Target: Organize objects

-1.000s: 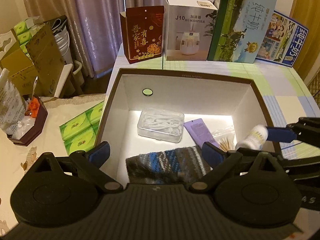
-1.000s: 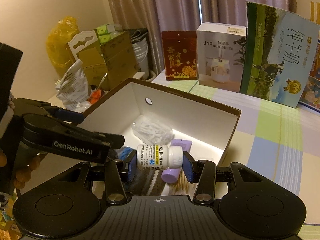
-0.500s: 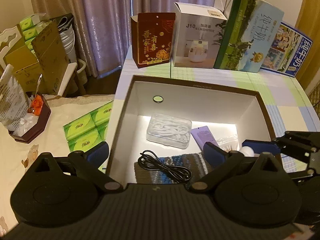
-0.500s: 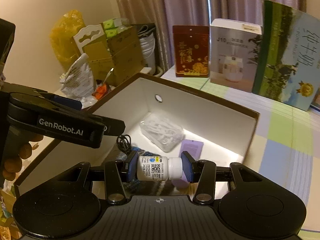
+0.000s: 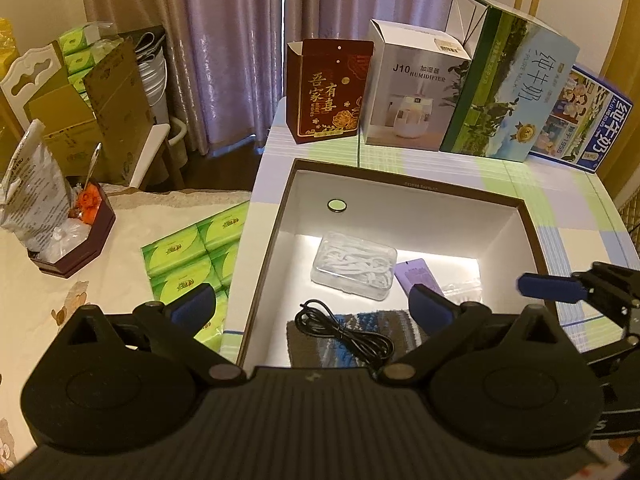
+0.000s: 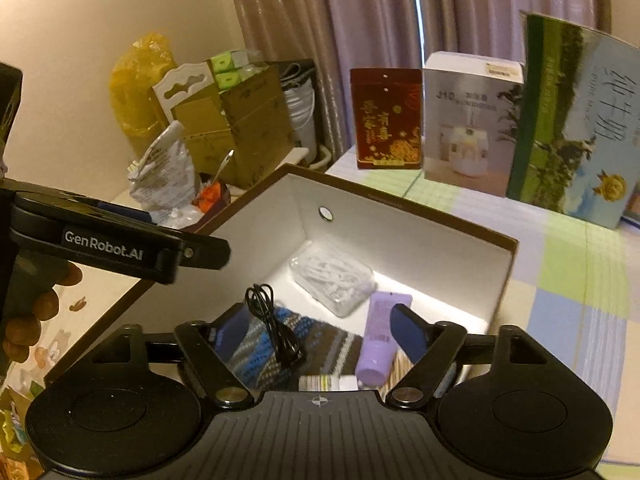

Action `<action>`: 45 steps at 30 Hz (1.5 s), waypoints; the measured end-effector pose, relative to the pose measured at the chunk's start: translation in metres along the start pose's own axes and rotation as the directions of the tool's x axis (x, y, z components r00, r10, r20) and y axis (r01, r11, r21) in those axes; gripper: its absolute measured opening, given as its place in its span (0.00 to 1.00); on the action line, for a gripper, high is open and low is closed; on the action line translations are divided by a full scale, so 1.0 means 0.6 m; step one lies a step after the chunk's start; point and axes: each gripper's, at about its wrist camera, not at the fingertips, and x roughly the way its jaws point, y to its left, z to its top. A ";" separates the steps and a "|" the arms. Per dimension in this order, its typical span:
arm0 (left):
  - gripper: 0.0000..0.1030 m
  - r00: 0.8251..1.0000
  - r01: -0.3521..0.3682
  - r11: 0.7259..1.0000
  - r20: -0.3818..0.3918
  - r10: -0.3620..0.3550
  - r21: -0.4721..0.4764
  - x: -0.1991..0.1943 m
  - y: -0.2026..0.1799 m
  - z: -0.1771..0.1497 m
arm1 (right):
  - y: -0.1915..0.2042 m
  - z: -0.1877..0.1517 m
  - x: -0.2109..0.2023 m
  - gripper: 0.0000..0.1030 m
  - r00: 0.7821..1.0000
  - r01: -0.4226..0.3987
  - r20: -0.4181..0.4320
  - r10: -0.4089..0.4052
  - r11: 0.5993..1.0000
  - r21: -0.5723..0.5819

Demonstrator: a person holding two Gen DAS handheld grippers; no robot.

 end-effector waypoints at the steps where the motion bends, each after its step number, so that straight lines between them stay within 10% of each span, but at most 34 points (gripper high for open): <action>1: 0.99 1.000 0.000 1.000 0.001 0.000 -0.001 -0.004 0.000 -0.002 | -0.001 -0.003 -0.006 0.82 1.000 0.005 -0.001 -0.005 1.000 0.006; 10: 0.99 0.999 0.035 0.999 0.004 -0.035 -0.006 -0.043 -0.006 -0.028 | -0.002 -0.025 -0.063 0.98 0.999 0.048 0.004 -0.048 0.997 0.053; 45: 0.99 0.997 0.044 0.997 0.063 -0.040 -0.066 -0.265 -0.147 -0.244 | 0.006 -0.188 -0.325 0.98 0.994 0.094 0.039 -0.099 0.988 0.124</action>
